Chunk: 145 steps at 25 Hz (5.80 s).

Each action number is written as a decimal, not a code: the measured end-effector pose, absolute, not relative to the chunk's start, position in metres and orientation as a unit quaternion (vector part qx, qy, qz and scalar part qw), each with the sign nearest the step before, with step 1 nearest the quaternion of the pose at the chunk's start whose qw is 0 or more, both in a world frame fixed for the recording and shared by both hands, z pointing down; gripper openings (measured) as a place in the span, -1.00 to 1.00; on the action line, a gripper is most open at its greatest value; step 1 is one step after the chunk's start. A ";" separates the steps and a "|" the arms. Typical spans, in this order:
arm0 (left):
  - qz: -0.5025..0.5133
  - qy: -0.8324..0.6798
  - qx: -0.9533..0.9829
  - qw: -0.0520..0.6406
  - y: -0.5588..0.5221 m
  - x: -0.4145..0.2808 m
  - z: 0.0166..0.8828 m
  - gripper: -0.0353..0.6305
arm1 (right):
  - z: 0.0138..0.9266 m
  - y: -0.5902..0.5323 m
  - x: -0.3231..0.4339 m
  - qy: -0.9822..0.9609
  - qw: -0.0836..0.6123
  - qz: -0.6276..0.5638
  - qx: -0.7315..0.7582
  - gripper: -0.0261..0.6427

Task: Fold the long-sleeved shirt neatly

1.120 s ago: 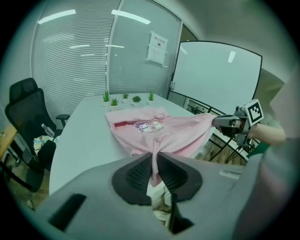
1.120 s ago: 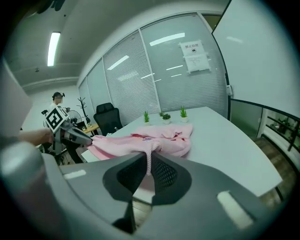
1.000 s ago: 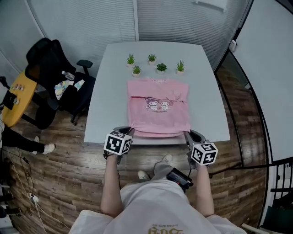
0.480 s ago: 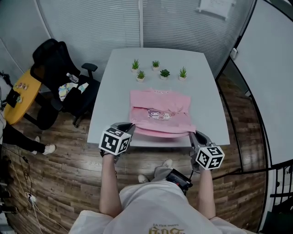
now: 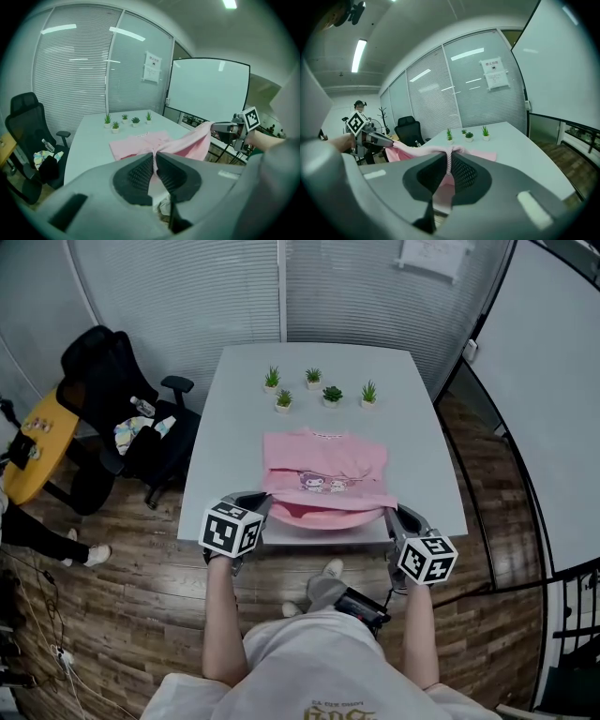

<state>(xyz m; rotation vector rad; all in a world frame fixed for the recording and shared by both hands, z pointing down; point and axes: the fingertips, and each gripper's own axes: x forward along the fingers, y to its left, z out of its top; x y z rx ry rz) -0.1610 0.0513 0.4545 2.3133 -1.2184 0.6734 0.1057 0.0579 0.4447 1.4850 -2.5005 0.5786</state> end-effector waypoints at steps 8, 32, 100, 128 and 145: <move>0.239 -0.436 0.837 0.228 0.018 -0.160 0.457 -0.82 | 0.448 0.031 0.106 -0.832 0.095 0.205 0.506 -0.82; 0.266 -0.417 0.828 0.264 -0.177 -0.156 0.500 -0.82 | 0.480 -0.157 0.108 -0.824 0.108 0.244 0.499 -0.82; 0.228 -0.504 0.803 0.222 -0.229 -0.150 0.542 -0.28 | 0.531 -0.219 0.096 -0.798 0.088 0.278 0.527 -0.56; 0.112 -0.538 0.823 0.142 -0.088 -0.152 0.438 -0.88 | 0.433 -0.067 0.077 -0.821 0.001 0.177 0.542 -0.88; 0.094 -0.534 0.826 0.154 -0.066 -0.150 0.435 -0.88 | 0.428 -0.049 0.070 -0.827 0.027 0.154 0.540 -0.89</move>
